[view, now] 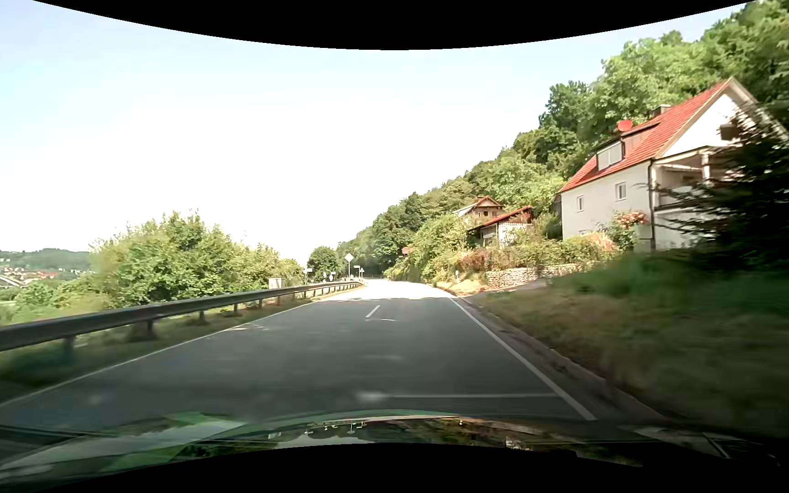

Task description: Follow the waypoints while adhering to traffic rules and regulations

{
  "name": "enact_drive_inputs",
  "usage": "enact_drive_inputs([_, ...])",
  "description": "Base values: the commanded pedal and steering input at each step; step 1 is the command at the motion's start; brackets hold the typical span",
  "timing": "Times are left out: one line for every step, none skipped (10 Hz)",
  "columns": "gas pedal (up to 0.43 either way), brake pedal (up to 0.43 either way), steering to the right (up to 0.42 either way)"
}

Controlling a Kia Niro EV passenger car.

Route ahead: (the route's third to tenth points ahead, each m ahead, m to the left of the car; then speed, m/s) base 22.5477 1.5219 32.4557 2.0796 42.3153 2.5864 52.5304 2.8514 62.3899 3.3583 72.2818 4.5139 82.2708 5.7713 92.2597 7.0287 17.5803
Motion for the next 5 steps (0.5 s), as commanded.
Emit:
enact_drive_inputs([0.157, 0.0, -0.006])
enact_drive_inputs([0.157, 0.0, -0.006])
enact_drive_inputs([0.177, 0.0, -0.006])
enact_drive_inputs([0.197, 0.0, -0.007])
enact_drive_inputs([0.209, 0.0, -0.007])
